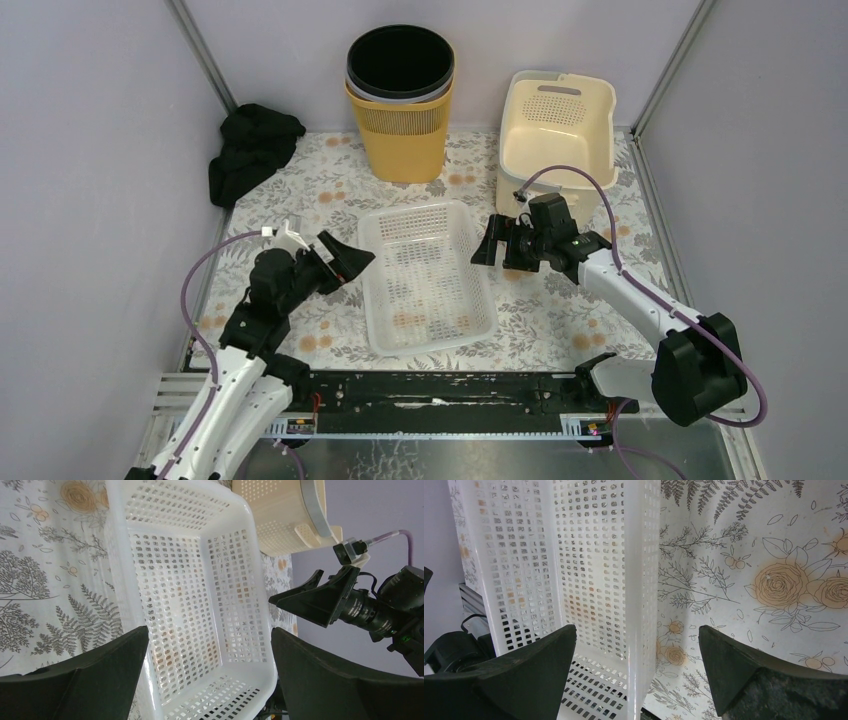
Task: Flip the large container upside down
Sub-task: Move the container to the center of the board, then adjust the container at the center of the board.
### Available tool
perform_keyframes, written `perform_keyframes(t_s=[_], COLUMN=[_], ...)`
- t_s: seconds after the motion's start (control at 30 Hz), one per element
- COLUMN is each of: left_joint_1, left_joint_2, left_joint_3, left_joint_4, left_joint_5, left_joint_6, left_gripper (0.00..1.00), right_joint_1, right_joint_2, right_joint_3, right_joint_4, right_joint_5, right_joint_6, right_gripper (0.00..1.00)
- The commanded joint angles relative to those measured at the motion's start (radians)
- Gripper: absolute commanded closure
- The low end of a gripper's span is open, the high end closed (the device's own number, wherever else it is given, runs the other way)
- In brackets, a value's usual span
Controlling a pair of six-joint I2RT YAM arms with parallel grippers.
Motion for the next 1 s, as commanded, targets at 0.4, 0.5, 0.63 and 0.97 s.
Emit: perform_keyframes(t_s=[0.4,0.5,0.63,0.97], left_joint_1=[-0.001,-0.001,-0.001,-0.001], left_joint_2=[0.081,0.067,0.058,0.077], left_joint_3=[0.046,0.044,0.044,0.097], left_joint_4=[0.065,0.056,0.044,-0.016], left_joint_5=[0.163,0.159,0.153,0.138], left_joint_6=[0.047,0.041,0.029,0.057], left_gripper=[0.00,0.00,0.00,0.00], right_joint_1=[0.007,0.007,0.007,0.007], right_joint_2=[-0.002,-0.014,-0.034,-0.060], right_joint_3=[0.034,0.021,0.007,-0.016], right_joint_4=[0.021,0.028,0.024,0.031], right_joint_5=[-0.013,-0.009,-0.002,0.008], right_joint_6=[0.006,0.010,0.011,0.018], right_gripper=[0.01,0.01,0.01,0.01])
